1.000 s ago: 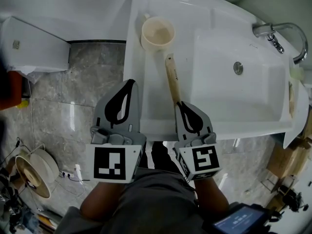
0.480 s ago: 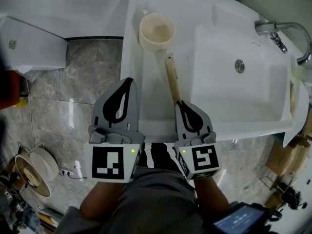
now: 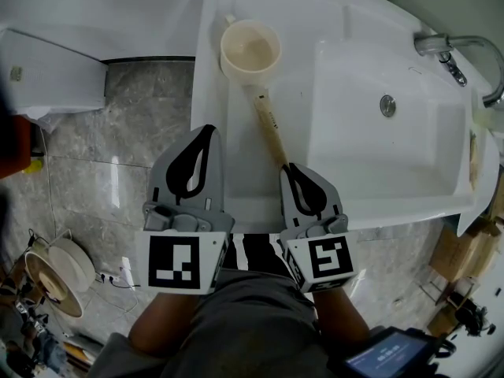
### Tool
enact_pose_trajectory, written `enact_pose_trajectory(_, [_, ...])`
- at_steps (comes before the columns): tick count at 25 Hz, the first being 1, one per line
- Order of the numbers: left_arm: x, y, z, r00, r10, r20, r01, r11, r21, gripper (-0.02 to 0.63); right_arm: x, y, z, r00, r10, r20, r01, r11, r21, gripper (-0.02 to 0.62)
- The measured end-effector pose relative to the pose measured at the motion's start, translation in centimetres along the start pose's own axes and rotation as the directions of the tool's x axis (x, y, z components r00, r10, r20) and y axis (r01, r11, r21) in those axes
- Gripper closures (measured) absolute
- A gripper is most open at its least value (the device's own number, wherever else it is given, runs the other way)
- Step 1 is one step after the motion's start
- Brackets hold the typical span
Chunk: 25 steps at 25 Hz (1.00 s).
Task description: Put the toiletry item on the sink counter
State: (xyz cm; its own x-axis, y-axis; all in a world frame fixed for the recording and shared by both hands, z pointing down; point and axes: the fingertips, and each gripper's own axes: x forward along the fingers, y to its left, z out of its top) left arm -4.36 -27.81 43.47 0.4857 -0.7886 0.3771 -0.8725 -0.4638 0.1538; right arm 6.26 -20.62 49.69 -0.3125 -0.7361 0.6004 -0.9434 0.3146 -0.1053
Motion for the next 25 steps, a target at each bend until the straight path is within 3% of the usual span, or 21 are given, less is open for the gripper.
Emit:
enact_pose_trajectory(5, [0.2,0.1,0.5,1.000,-0.001,0.031,0.001,1.000,0.006,0.594,0.0,0.1,0.1,1.000,0.001,0.000,-0.001,1.000,0.001,0.575])
enact_pose_trajectory(13, [0.3,0.2,-0.2,1.000,-0.003,0.002,0.003,1.000,0.002,0.592,0.5,0.4,0.0,1.000,0.018,0.011,-0.018,1.000,0.004,0.574])
enact_pose_trajectory(18, [-0.5,-0.4,0.9,1.000,-0.003,0.021,0.003,1.000,0.012,0.594,-0.2,0.4,-0.1,1.000,0.009,0.011,-0.010,0.999,0.047,0.565])
enact_pose_trajectory(25, [-1.5,-1.4,2.2,0.999,-0.003,0.048,0.002,1.000,0.028,0.594,-1.1,0.5,1.4,0.998,0.026,0.052,-0.027,1.000,0.008,0.565])
